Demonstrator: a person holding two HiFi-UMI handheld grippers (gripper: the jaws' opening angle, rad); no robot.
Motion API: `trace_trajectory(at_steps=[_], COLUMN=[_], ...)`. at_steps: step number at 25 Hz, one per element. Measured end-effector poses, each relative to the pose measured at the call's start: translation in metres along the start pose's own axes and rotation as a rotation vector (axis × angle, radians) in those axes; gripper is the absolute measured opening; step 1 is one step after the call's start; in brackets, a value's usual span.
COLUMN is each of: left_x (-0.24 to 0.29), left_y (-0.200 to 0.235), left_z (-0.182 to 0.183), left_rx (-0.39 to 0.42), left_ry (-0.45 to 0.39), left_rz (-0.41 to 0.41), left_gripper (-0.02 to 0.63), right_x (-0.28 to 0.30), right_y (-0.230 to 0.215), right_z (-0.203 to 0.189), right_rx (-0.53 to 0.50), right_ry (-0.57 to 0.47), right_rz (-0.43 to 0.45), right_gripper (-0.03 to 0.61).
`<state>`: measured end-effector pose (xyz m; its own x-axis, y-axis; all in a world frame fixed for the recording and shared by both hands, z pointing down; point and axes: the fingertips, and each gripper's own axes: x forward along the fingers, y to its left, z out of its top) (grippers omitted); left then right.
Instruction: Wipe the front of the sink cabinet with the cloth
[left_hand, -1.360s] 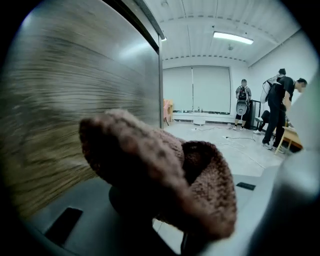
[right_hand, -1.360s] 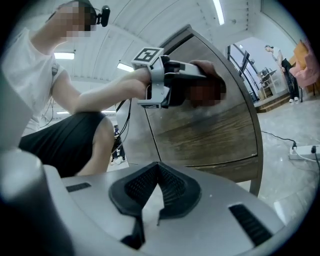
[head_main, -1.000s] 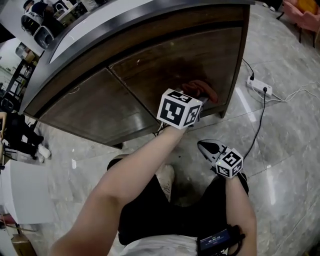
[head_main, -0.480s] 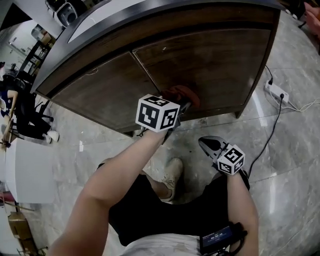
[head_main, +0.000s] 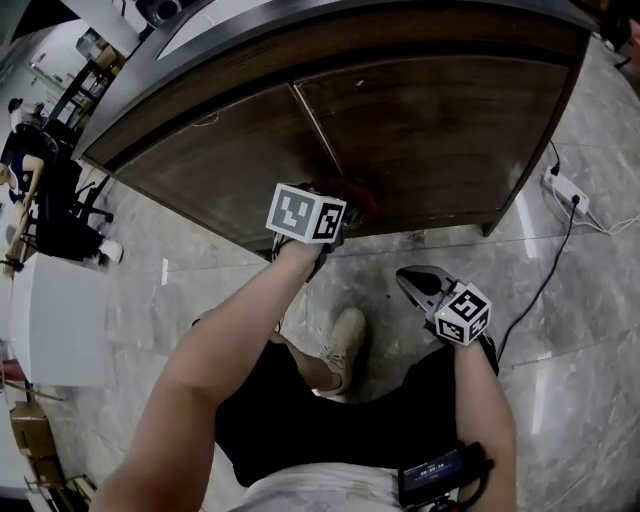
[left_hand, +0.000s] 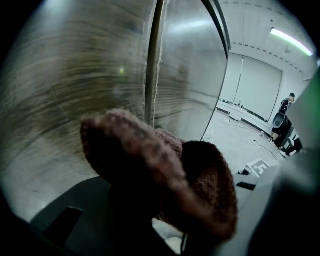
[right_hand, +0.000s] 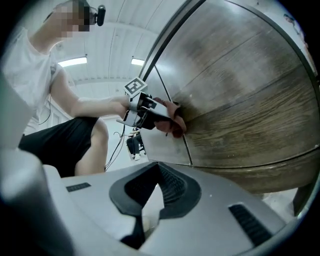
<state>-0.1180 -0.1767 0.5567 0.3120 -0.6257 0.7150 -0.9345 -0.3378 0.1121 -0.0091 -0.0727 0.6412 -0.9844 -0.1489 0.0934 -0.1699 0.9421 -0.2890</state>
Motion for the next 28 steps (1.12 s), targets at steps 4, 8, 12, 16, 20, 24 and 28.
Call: trace_trajectory(at_steps=[4, 8, 12, 16, 20, 24, 28], left_x=[0.018, 0.037, 0.052, 0.072, 0.097, 0.120, 0.134], left_y=[-0.013, -0.039, -0.070, -0.104, -0.126, -0.146, -0.183], left_z=[0.003, 0.012, 0.030, 0.036, 0.046, 0.060, 0.078], left_rx=[0.028, 0.113, 0.155, 0.188, 0.181, 0.162, 0.174], left_ry=[0.006, 0.007, -0.009, 0.002, 0.001, -0.011, -0.029], left_rz=[-0.006, -0.029, -0.101, -0.174, -0.211, -0.236, -0.295], left_gripper=[0.121, 0.121, 0.121, 0.121, 0.123, 0.123, 0.123], right_x=[-0.012, -0.025, -0.033, -0.042, -0.062, -0.090, -0.111], right_y=[-0.005, -0.019, -0.020, -0.014, -0.016, -0.023, -0.028], right_z=[0.013, 0.010, 0.011, 0.009, 0.014, 0.025, 0.022], right_rx=[-0.006, 0.006, 0.008, -0.009, -0.020, -0.024, -0.003], right_ry=[-0.045, -0.040, -0.039, -0.021, -0.028, -0.074, -0.081], right_rz=[-0.047, -0.090, -0.109, -0.129, -0.177, -0.251, -0.306], right_gripper=[0.012, 0.012, 0.012, 0.012, 0.012, 0.012, 0.012])
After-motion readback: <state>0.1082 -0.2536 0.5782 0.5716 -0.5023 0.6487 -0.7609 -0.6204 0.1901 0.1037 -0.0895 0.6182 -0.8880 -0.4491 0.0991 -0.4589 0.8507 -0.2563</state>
